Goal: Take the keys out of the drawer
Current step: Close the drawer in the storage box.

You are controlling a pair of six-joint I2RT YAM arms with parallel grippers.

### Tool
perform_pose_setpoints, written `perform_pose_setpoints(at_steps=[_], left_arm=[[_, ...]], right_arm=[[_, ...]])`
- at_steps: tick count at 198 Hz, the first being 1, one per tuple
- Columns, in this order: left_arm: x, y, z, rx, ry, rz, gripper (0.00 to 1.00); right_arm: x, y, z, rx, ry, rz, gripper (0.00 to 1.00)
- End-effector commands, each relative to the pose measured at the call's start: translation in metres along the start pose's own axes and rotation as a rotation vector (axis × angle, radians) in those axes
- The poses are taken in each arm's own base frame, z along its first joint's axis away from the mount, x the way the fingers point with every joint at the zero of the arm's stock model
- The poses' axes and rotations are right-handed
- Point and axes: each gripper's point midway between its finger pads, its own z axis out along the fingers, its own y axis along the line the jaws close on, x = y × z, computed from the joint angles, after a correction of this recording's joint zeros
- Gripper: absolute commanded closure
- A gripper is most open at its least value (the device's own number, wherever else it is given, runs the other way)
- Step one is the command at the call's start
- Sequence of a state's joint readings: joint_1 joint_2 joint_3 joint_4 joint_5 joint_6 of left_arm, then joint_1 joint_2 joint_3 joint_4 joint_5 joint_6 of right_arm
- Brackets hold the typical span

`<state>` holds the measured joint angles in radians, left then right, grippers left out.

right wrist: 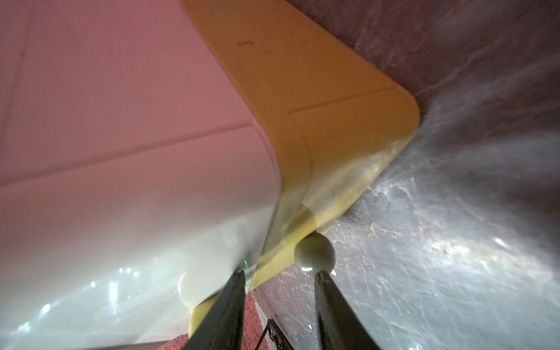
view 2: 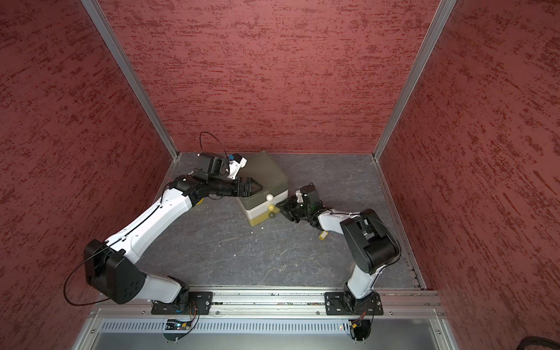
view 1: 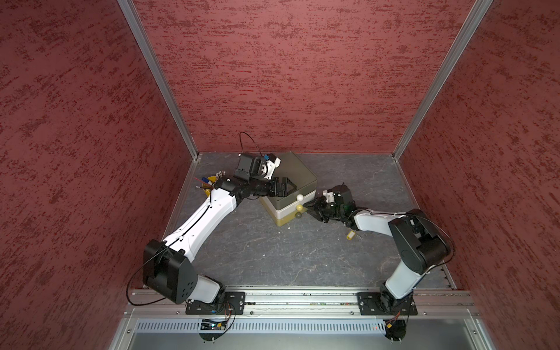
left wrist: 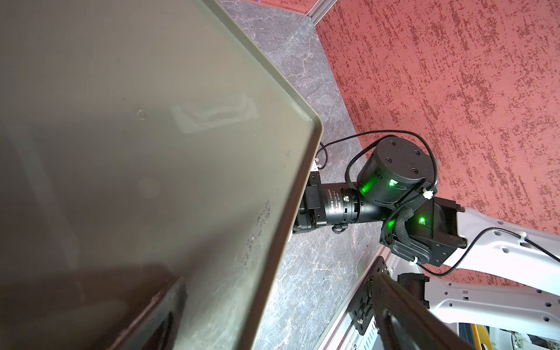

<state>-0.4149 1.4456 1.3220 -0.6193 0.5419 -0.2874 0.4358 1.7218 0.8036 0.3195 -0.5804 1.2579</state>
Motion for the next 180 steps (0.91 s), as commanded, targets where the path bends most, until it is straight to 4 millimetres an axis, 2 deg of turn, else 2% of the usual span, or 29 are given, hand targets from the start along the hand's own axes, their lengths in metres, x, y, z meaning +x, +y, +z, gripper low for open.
perform_pose_setpoints(at_steps=[1, 180], left_arm=[[0.0192, 0.0129, 0.0016, -0.034, 0.059, -0.038, 0.00], [0.0173, 0.0126, -0.0003, -0.030, 0.048, -0.040, 0.00]], right_arm=[[-0.0110, 0.0163, 0.0031, -0.041, -0.033, -0.021, 0.59], [-0.0106, 0.0134, 0.0015, -0.036, -0.039, -0.015, 0.57]])
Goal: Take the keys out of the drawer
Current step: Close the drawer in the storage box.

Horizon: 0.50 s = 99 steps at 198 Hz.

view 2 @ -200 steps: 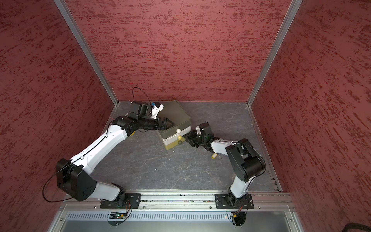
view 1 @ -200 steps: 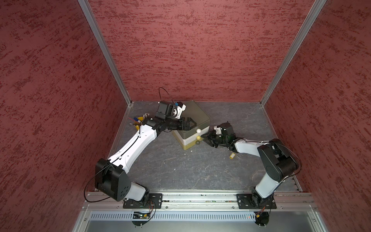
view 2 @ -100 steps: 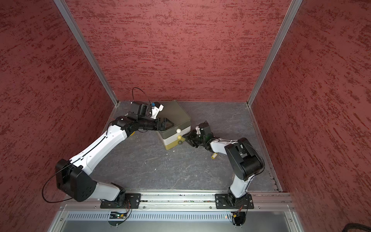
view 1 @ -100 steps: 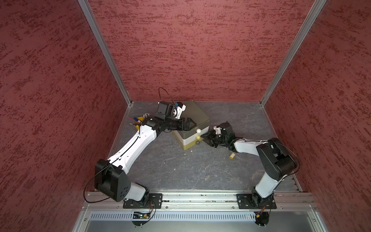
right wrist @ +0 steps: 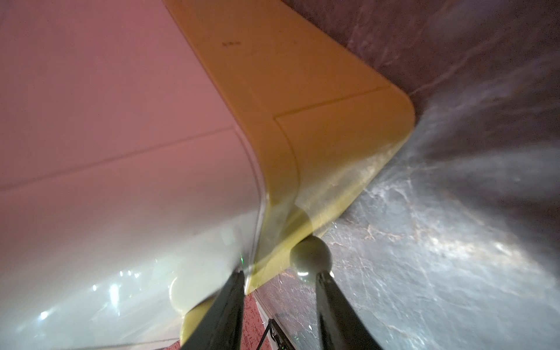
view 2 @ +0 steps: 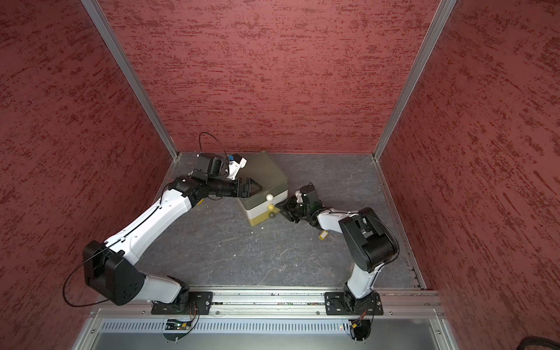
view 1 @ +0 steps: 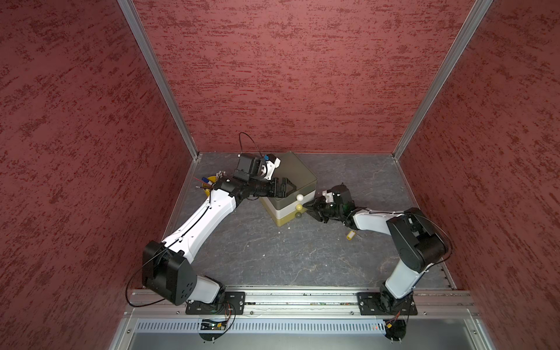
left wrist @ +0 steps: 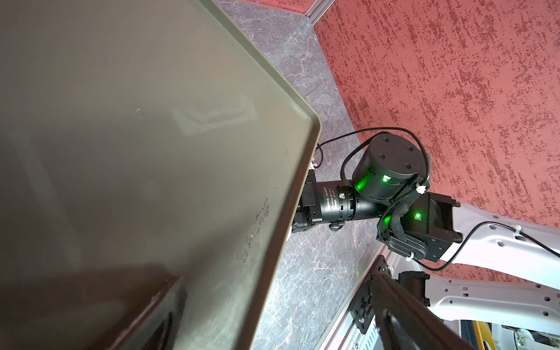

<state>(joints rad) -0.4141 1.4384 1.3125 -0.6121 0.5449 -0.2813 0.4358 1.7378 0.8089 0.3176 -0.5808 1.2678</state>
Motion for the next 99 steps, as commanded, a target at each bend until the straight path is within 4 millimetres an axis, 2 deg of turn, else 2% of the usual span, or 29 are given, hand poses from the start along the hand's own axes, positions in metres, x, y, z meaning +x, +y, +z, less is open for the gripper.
perform_pose_setpoints(at_steps=[1, 99], left_arm=[[0.017, 0.013, 0.001, -0.034, 0.053, -0.049, 0.00], [0.009, 0.008, -0.002, -0.027, 0.037, -0.043, 0.00]], right_arm=[[-0.009, 0.017, -0.002, -0.046, -0.041, -0.032, 0.57], [-0.006, 0.013, -0.012, -0.040, -0.056, -0.031, 0.56]])
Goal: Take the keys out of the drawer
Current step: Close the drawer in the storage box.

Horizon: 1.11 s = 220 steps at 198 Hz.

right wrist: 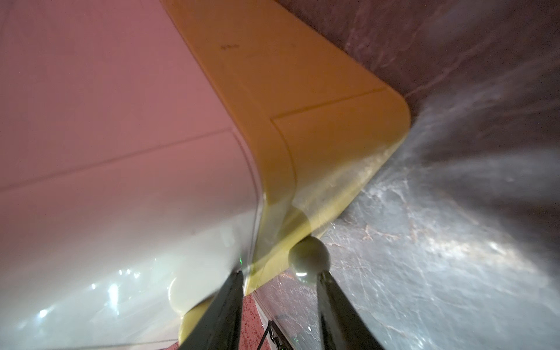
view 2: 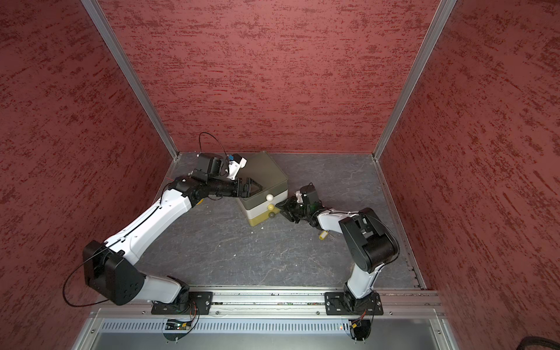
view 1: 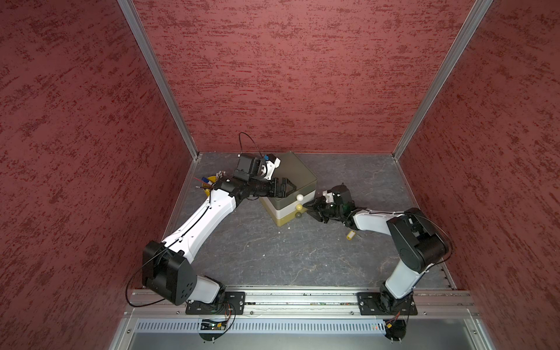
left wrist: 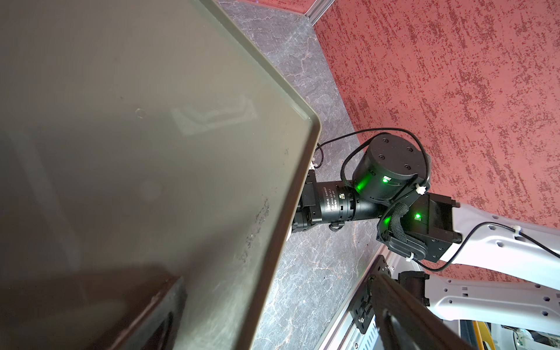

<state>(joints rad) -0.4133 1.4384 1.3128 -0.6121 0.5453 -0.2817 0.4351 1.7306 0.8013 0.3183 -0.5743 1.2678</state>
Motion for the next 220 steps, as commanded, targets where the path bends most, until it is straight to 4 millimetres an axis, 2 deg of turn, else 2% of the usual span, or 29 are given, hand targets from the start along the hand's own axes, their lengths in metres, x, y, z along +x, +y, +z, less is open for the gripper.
perform_pose_setpoints(at_steps=[1, 70, 121, 145, 175, 220], left_arm=[[0.009, 0.008, -0.002, -0.027, 0.036, -0.041, 0.00], [0.008, 0.007, -0.005, -0.028, 0.026, -0.034, 0.00], [0.005, 0.005, -0.007, -0.028, 0.014, -0.031, 0.00], [-0.001, 0.001, -0.011, -0.024, -0.011, -0.024, 0.00], [-0.008, -0.004, -0.014, -0.007, -0.042, -0.021, 0.00], [-0.013, -0.005, -0.009, 0.011, -0.052, -0.023, 0.00]], right_arm=[[-0.005, 0.014, -0.010, -0.042, -0.048, -0.031, 0.56], [0.001, 0.003, -0.027, -0.024, -0.061, -0.022, 0.56], [0.016, -0.010, -0.041, 0.082, -0.027, -0.069, 0.55], [0.023, -0.013, -0.046, 0.079, -0.008, -0.067, 0.55], [0.032, -0.015, -0.043, 0.051, 0.017, -0.053, 0.55], [0.048, -0.009, -0.016, -0.014, 0.080, -0.044, 0.55]])
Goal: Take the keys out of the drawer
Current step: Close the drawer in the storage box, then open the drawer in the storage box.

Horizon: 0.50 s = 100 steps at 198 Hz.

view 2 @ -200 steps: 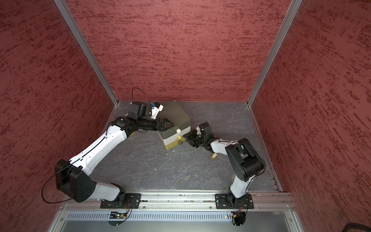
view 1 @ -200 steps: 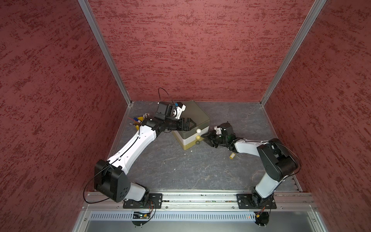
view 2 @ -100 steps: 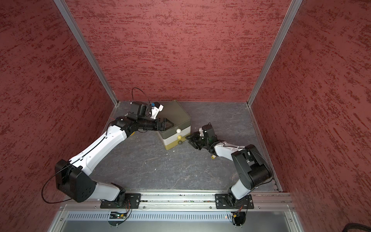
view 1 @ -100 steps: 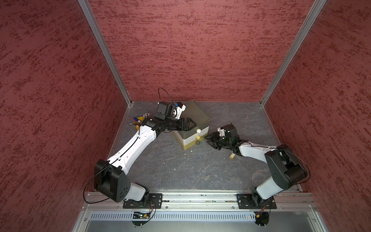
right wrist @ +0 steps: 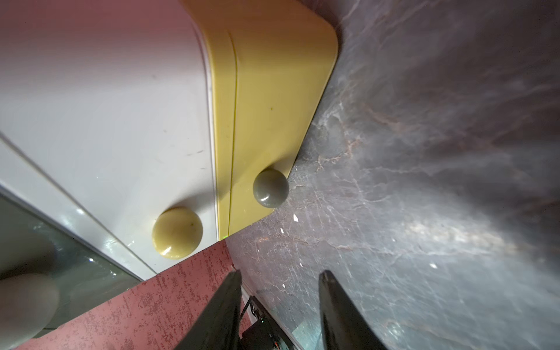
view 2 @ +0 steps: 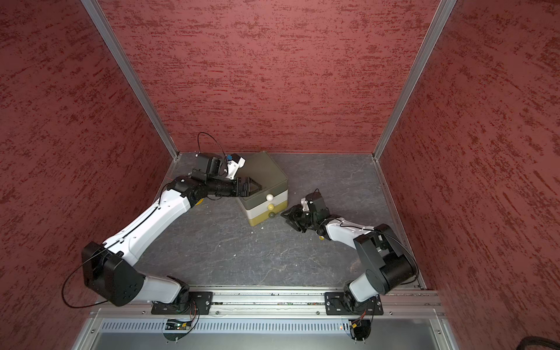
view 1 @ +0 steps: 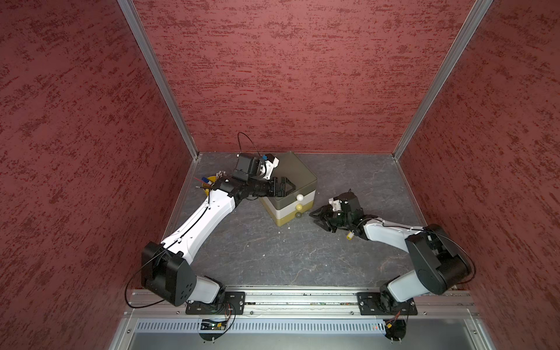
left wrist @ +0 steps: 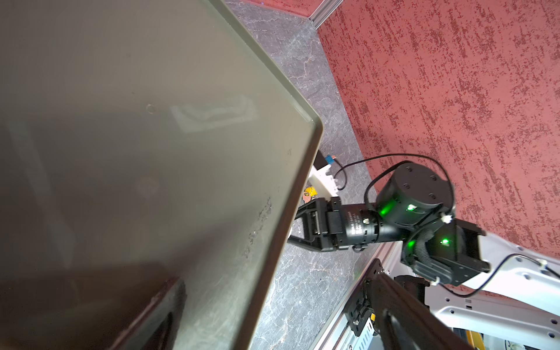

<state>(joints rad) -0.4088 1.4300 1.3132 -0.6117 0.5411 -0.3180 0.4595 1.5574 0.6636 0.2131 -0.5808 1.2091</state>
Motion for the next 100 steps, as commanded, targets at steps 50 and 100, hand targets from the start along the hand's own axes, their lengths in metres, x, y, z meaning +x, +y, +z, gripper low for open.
perform_pose_setpoints(at_steps=[50, 100], left_arm=[[-0.008, -0.004, -0.003, 0.019, -0.030, 0.009, 0.00], [-0.006, -0.003, -0.002, 0.015, -0.022, 0.005, 0.00]], right_arm=[[0.006, 0.018, 0.042, -0.109, 0.050, 0.011, 0.55], [-0.004, 0.023, 0.059, -0.143, 0.046, 0.020, 0.56]])
